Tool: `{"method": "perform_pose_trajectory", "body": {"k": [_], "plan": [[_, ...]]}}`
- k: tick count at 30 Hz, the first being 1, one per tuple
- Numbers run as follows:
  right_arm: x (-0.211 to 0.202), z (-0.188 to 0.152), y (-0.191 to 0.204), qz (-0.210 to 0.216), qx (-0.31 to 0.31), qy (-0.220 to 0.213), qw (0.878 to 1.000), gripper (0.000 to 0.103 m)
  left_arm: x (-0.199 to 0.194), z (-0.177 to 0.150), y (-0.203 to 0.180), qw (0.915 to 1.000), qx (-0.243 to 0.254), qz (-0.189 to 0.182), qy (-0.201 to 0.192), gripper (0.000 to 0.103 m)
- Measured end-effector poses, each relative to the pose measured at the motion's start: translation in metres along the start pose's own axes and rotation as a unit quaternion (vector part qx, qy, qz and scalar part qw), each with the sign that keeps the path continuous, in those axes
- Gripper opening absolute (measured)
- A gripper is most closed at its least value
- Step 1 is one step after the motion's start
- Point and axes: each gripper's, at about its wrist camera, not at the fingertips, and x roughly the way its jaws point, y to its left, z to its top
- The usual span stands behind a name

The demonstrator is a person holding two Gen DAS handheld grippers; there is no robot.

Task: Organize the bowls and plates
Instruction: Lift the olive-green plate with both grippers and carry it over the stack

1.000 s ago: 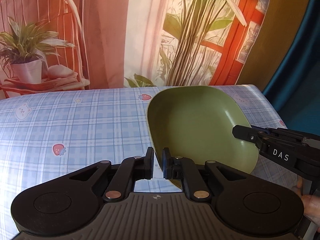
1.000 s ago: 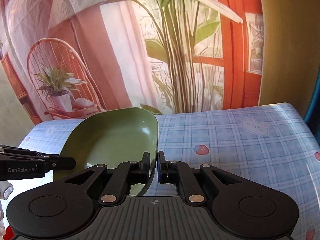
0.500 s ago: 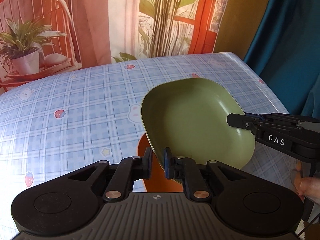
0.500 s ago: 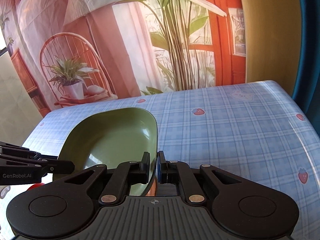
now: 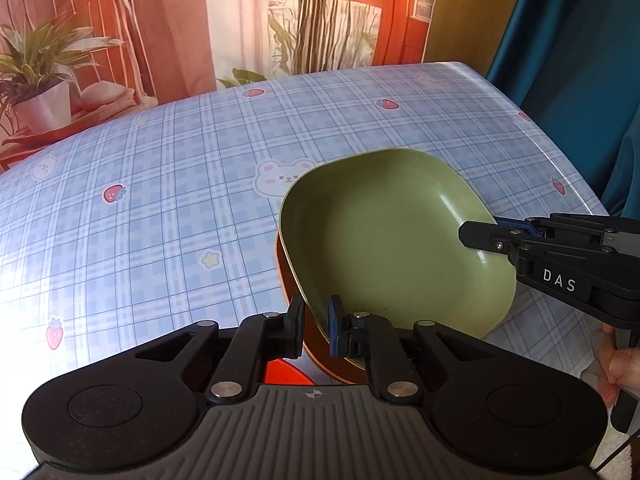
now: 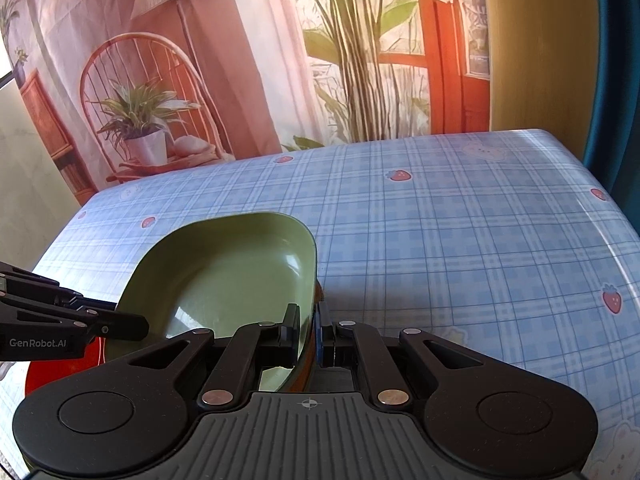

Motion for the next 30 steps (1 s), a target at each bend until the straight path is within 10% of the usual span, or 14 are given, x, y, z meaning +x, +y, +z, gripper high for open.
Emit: {"method": "perform_pose_trajectory", "body": {"k": [30], "plan": [[-0.002, -0.010, 0.015, -0.024, -0.045, 0.000, 0.999, 0.015, 0.009, -0.002, -0.002, 0.9999, 0.006, 0.010, 0.002, 0.013]]}}
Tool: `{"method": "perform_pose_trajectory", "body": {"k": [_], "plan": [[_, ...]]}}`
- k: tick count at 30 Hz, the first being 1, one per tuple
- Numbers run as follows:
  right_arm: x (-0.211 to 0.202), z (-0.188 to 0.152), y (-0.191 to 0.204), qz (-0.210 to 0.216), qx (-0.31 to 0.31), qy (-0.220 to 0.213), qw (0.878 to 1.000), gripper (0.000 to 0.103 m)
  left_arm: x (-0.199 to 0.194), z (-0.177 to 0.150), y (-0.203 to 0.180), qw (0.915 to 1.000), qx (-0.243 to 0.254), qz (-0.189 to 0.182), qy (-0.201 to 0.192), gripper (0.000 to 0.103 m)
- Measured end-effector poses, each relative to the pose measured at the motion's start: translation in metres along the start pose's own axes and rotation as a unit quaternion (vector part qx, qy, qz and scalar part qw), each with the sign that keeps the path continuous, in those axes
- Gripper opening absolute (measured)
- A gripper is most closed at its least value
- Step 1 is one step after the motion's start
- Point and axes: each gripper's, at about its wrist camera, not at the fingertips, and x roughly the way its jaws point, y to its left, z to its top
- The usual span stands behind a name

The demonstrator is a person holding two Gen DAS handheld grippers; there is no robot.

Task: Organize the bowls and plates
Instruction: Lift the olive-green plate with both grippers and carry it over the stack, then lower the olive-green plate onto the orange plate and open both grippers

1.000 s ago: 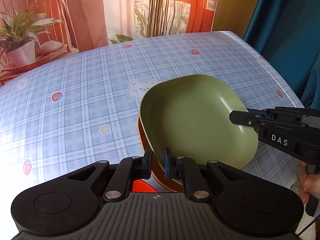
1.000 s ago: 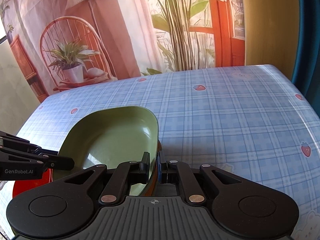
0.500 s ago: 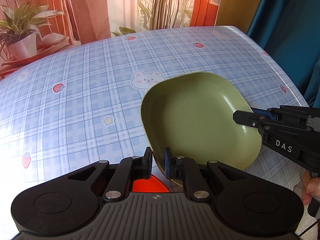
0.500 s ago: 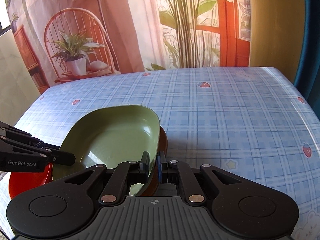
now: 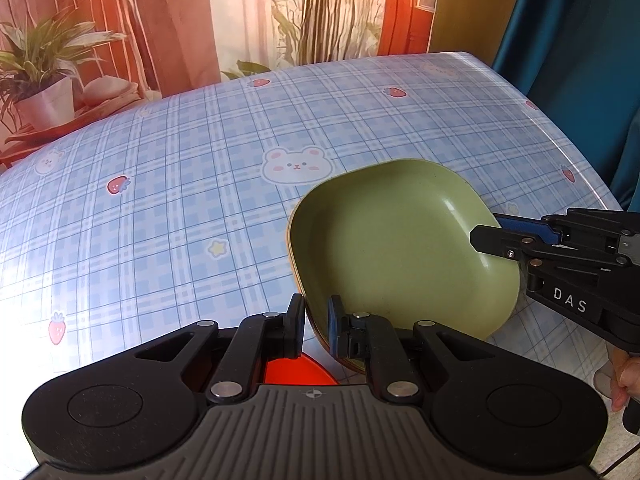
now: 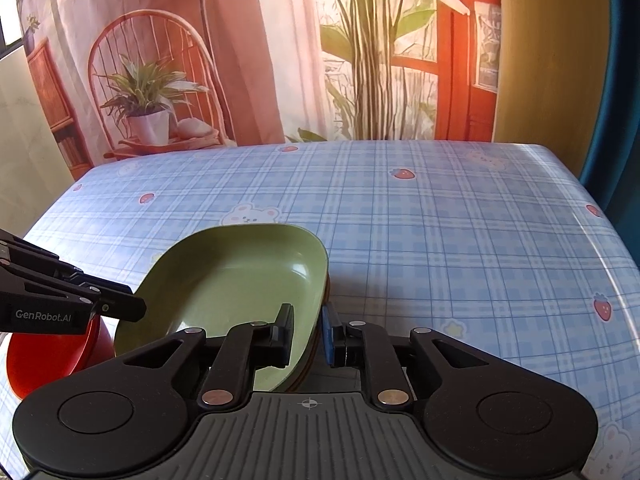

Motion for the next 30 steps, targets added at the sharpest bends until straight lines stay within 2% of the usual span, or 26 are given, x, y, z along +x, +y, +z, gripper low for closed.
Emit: {"method": "perform_pose_trajectory", "body": {"k": [14, 20, 23, 26, 30], "plan": [[0.002, -0.017, 0.006, -0.012, -0.002, 0.006, 1.000, 0.016, -0.036, -0.001, 0.011, 0.9977, -0.027, -0.012, -0.061, 0.013], [-0.016, -0.016, 0.008, -0.011, 0.027, -0.030, 0.999, 0.018, -0.058, -0.011, 0.031, 0.9937, -0.068, -0.010, -0.088, 0.013], [-0.028, -0.017, 0.013, -0.004, 0.032, -0.045, 0.998, 0.019, -0.074, -0.025, 0.041, 0.9895, -0.083, 0.012, -0.118, 0.013], [-0.037, -0.021, 0.020, 0.007, 0.040, -0.054, 0.998, 0.019, -0.078, -0.040, 0.052, 0.9872, -0.101, 0.024, -0.121, 0.013], [-0.042, -0.026, 0.040, 0.027, 0.028, -0.055, 0.998, 0.019, -0.075, -0.057, 0.069, 0.9845, -0.138, 0.027, -0.105, 0.013]]}}
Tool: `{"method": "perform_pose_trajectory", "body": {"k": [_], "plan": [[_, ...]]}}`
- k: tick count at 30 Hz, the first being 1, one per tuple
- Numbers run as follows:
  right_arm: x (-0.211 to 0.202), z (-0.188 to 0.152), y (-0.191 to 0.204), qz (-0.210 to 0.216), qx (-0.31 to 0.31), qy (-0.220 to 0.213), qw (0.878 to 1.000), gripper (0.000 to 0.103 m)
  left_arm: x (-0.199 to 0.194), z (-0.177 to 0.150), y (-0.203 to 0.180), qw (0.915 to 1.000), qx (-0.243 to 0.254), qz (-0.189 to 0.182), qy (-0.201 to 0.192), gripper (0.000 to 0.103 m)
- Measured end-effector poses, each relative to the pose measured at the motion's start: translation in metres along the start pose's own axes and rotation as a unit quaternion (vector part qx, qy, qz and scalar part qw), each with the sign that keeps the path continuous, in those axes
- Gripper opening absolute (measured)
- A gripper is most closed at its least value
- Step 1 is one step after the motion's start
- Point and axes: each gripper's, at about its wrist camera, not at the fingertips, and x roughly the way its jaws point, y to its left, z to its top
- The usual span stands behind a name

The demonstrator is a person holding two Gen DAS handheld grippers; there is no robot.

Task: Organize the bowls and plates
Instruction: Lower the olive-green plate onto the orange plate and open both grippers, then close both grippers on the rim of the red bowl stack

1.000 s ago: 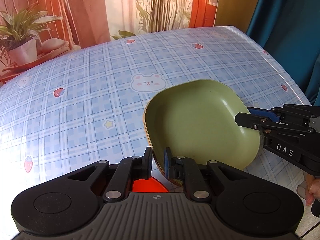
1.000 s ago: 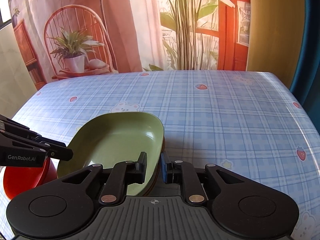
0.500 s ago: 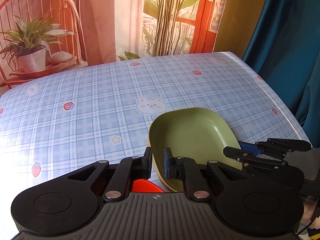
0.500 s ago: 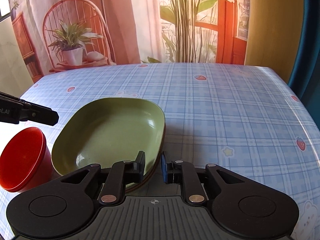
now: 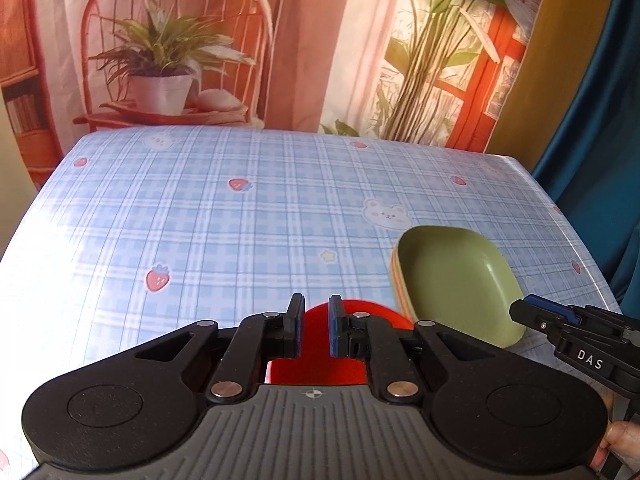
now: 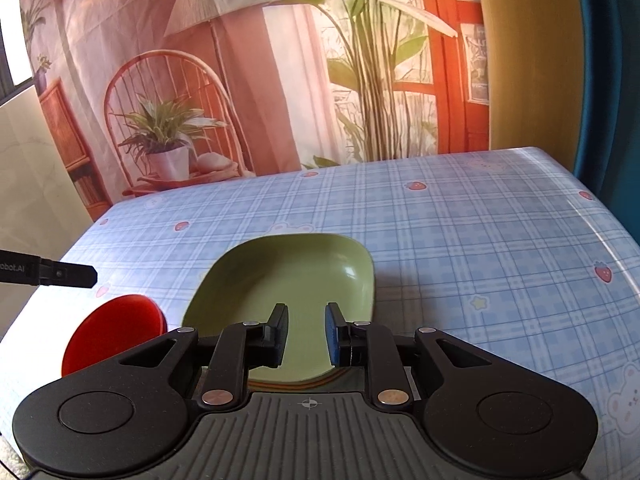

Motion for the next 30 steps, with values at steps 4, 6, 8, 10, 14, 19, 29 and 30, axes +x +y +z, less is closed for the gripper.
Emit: {"method": "perform_pose_trajectory", "body": {"k": [4, 6, 8, 10, 14, 19, 29, 30], "plan": [[-0.001, -0.004, 0.025, 0.025, -0.017, 0.006, 1.000, 0.019, 0.002, -0.012, 0.018, 0.9996, -0.021, 0.016, 0.011, 0.013], [0.000, -0.006, 0.036, 0.037, -0.020, 0.012, 0.999, 0.019, 0.003, -0.018, 0.023, 0.9995, -0.027, 0.009, 0.016, 0.013], [0.002, -0.009, 0.047, 0.049, -0.024, 0.019, 0.998, 0.019, 0.003, -0.023, 0.025, 0.9993, -0.030, 0.003, 0.020, 0.013], [0.004, -0.011, 0.058, 0.059, -0.030, 0.027, 0.997, 0.019, 0.004, -0.027, 0.026, 0.9991, -0.038, -0.002, 0.020, 0.013], [0.009, -0.017, 0.075, 0.075, -0.045, 0.047, 0.995, 0.019, 0.001, -0.039, 0.029, 0.9978, -0.064, -0.007, 0.015, 0.014], [0.018, -0.023, 0.085, 0.080, -0.057, 0.067, 0.993, 0.019, 0.003, -0.050, 0.034, 0.9961, -0.083, -0.023, 0.021, 0.015], [0.026, -0.027, 0.084, 0.089, -0.050, 0.078, 0.992, 0.023, 0.010, -0.062, 0.039, 0.9922, -0.109, -0.054, 0.026, 0.015], [0.027, -0.027, 0.084, 0.089, -0.050, 0.078, 0.992, 0.023, 0.009, -0.064, 0.041, 0.9916, -0.113, -0.057, 0.026, 0.015]]}}
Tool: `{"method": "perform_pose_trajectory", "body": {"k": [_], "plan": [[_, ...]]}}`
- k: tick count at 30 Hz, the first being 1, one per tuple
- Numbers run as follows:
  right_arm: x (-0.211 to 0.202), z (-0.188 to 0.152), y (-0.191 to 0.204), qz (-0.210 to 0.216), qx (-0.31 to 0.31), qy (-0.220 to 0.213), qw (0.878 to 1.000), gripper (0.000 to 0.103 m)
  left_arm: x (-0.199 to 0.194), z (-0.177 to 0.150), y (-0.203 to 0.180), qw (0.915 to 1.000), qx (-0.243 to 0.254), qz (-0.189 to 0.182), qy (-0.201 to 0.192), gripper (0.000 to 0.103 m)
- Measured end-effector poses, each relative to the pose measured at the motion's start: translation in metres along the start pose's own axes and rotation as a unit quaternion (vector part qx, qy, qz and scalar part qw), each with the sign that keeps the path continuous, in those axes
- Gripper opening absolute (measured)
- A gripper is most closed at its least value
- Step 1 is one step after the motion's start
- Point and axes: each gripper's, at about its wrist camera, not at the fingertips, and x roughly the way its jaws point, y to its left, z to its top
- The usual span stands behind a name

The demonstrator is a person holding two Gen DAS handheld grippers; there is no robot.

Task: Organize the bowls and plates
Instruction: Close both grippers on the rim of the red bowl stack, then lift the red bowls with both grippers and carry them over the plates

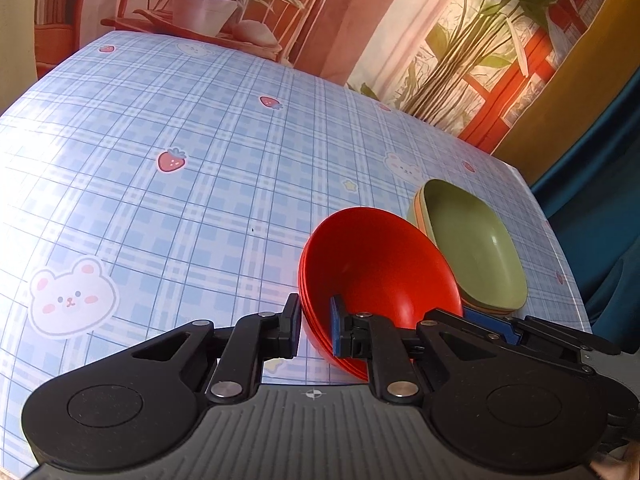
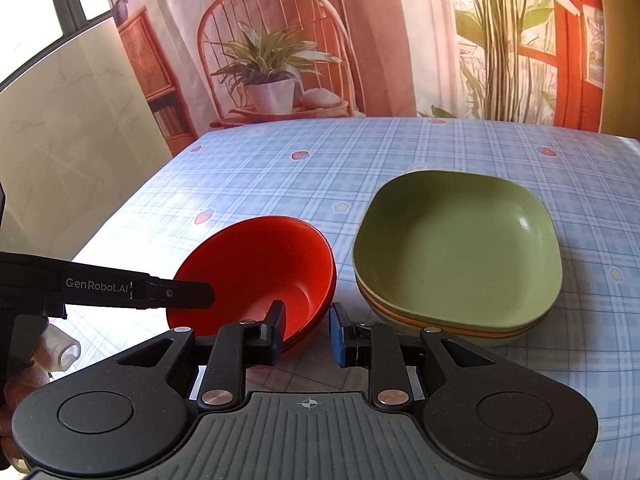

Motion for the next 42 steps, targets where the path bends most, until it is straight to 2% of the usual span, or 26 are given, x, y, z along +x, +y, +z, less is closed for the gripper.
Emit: {"method": "perform_pose_trajectory", "body": {"k": [7, 11, 23, 32, 37, 42], "plan": [[0.007, -0.001, -0.001, 0.007, 0.006, 0.007, 1.000, 0.023, 0.003, -0.003, 0.001, 1.0000, -0.004, -0.006, -0.001, 0.017], [0.006, 0.000, 0.001, 0.006, -0.001, 0.006, 1.000, 0.020, -0.001, -0.004, -0.002, 1.0000, 0.007, 0.003, 0.000, 0.017], [-0.015, 0.011, 0.004, 0.022, -0.013, -0.044, 0.999, 0.018, -0.032, 0.007, -0.018, 0.9992, 0.027, 0.009, -0.029, 0.017], [-0.038, 0.022, -0.024, 0.003, 0.007, -0.083, 0.996, 0.018, -0.025, 0.030, -0.053, 0.9972, 0.070, -0.012, -0.025, 0.017], [-0.049, 0.031, -0.051, -0.014, 0.030, -0.100, 0.994, 0.018, -0.008, 0.044, -0.082, 0.9941, 0.102, -0.027, -0.024, 0.017], [-0.054, 0.034, -0.077, -0.037, 0.047, -0.102, 0.993, 0.018, 0.016, 0.049, -0.101, 0.9921, 0.116, -0.046, -0.004, 0.017]]}}
